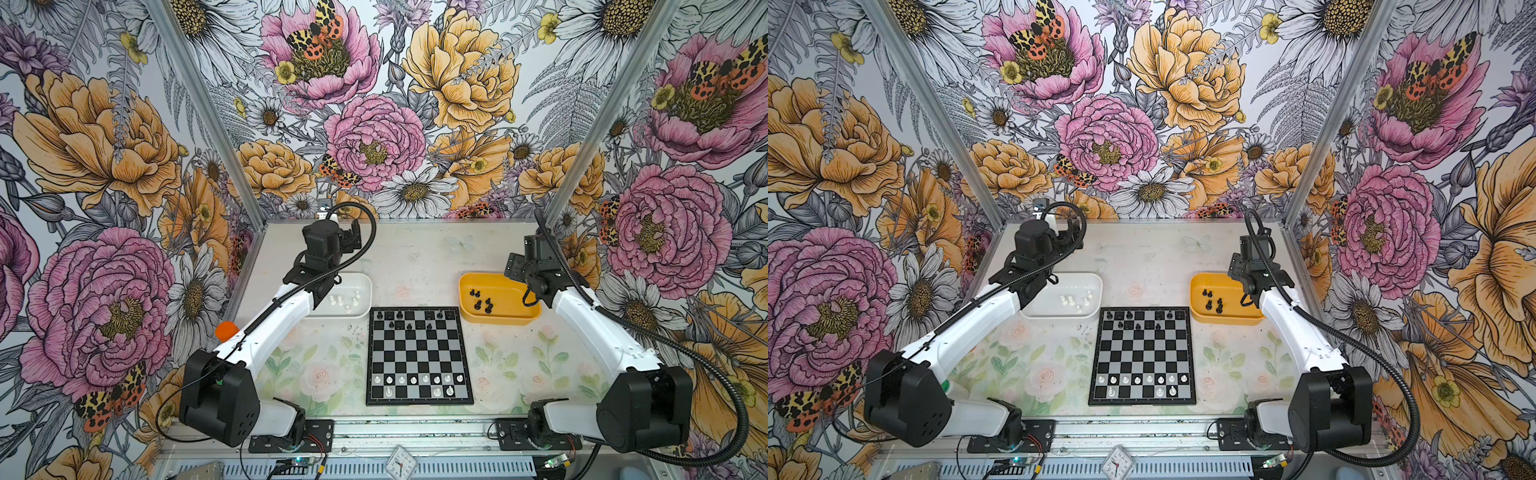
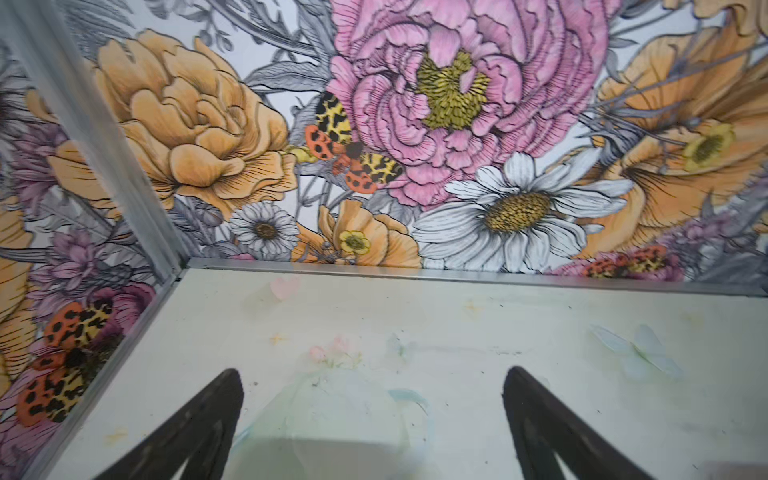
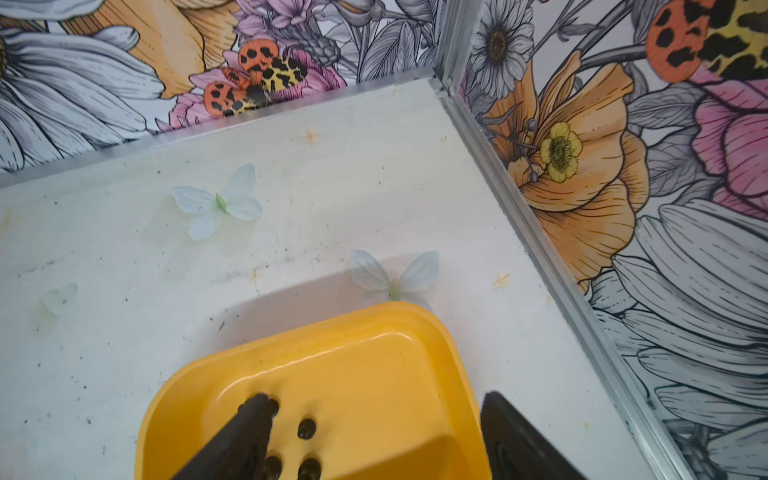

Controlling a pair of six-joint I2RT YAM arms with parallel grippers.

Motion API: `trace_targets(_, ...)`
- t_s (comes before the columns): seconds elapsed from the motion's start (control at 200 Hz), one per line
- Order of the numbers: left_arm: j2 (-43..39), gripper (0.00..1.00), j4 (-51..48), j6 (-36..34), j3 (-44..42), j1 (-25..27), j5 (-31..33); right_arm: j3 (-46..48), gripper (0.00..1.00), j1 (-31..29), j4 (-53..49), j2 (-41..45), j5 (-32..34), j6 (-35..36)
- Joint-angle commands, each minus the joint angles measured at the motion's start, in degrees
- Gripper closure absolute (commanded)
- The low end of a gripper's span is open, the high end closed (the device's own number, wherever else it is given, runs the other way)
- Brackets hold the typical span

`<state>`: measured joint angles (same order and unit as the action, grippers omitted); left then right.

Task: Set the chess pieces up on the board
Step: 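Raise the right gripper over the yellow bin while the left arm lifts, then lower the right gripper into the yellow bin and grasp the tall black king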

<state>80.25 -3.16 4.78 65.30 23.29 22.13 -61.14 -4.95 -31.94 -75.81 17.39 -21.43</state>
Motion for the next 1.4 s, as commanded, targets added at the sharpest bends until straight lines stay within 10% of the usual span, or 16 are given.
trace_targets(0.0, 1.84, 0.01, -6.32, 1.98, 3.57, 3.09, 2.11, -2.32, 0.24, -0.48, -4.76, -1.34, -4.05, -2.67)
trace_targets(0.37, 3.34, 0.01, -9.26, 8.75, 2.28, 7.37, -1.74, -1.03, 0.53, -2.25, -8.99, -4.76, -13.34, -7.21)
trace_targets(1.396, 4.41, 0.01, -10.03, 9.02, 2.38, 9.17, -3.06, -0.6, 0.63, -3.15, -12.02, -14.75, -15.81, -7.14)
